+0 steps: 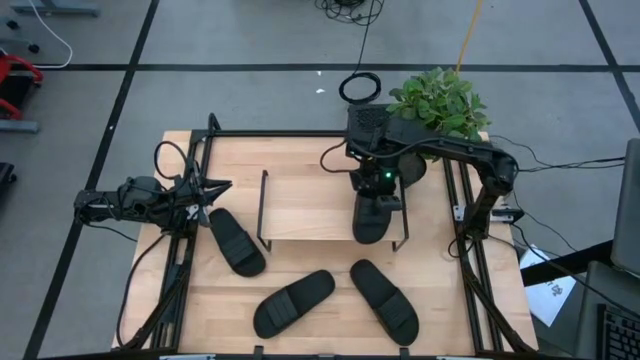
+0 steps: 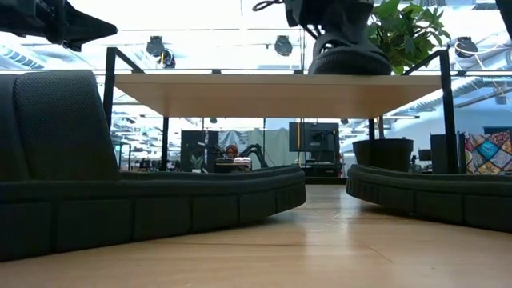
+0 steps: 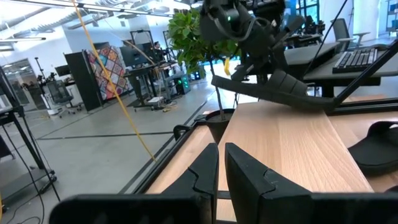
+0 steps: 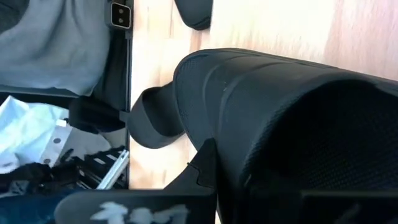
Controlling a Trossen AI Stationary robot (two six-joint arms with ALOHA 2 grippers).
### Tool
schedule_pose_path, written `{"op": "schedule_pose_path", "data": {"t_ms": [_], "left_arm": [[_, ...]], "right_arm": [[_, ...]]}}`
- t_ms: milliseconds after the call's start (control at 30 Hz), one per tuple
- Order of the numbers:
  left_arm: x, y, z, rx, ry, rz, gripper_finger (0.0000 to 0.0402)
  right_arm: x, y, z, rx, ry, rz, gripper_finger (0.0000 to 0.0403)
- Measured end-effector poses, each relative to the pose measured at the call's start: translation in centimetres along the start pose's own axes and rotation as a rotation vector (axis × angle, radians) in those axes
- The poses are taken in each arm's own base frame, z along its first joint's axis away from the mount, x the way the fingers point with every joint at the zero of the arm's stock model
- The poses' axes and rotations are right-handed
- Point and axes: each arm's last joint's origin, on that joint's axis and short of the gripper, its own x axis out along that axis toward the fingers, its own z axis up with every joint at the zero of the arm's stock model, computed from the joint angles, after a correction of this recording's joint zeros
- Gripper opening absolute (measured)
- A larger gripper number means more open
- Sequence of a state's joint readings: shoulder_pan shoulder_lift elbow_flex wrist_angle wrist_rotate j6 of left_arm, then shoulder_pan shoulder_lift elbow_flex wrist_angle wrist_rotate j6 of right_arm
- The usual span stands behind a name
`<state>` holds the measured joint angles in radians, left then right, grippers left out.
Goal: Pick and place slides into the shelf
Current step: Put the black slides on the shelf
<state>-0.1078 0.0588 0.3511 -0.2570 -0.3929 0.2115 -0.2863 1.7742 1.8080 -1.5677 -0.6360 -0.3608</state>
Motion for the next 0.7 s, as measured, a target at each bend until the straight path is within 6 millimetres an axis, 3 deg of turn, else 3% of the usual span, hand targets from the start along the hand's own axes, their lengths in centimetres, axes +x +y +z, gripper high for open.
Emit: {"op": "schedule_pose_path", "data": {"t_ms": [467, 700], "left_arm": [[0.0, 0.0, 0.0, 0.001, 0.0, -0.001, 0.0037], [0.0, 0.0, 0.0, 0.001, 0.0, -0.001, 0.0037]], "right_arm": [[1.6, -1.5, -0.3, 0.055, 0.059, 0.027, 0.0002], [1.8, -2.1, -0.6, 0.075, 0.098, -0.043, 0.0034]]}}
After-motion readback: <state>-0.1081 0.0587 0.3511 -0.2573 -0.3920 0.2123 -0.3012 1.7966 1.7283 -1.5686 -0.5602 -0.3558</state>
